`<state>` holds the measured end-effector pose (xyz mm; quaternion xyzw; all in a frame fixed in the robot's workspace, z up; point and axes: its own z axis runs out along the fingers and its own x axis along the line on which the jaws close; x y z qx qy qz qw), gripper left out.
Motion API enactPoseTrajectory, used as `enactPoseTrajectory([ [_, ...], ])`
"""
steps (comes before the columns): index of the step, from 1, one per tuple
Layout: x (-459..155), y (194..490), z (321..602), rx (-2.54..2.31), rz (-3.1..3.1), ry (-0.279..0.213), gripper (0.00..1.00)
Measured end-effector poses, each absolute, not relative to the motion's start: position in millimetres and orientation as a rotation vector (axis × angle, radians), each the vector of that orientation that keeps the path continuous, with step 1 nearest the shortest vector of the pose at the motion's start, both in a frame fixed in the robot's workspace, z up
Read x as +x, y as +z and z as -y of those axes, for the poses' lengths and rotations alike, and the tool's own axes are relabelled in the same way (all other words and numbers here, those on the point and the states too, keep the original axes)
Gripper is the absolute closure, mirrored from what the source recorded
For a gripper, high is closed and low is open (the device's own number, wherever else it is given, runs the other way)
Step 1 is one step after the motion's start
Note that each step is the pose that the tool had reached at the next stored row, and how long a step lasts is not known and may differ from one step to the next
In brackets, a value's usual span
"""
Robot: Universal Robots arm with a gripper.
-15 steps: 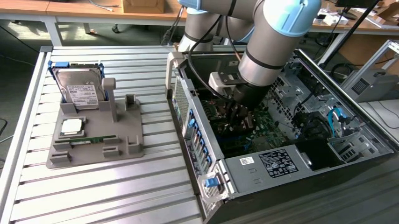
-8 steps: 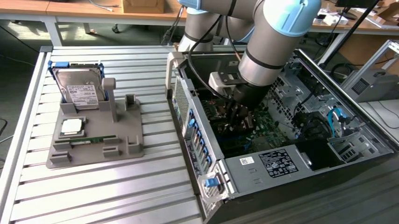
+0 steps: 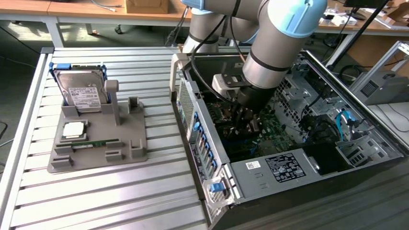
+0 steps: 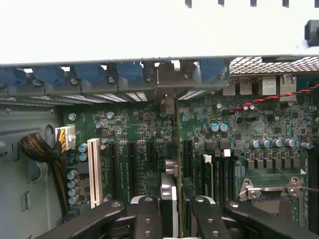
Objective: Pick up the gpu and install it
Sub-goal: 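Insert the gpu into the slot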
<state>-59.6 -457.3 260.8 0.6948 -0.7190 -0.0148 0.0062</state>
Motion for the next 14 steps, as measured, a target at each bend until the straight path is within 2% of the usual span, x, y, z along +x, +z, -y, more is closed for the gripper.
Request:
enactPoseTrajectory([
  [14, -63.0, 261.4, 457.5, 2.171, 2.261, -0.038, 0.73],
])
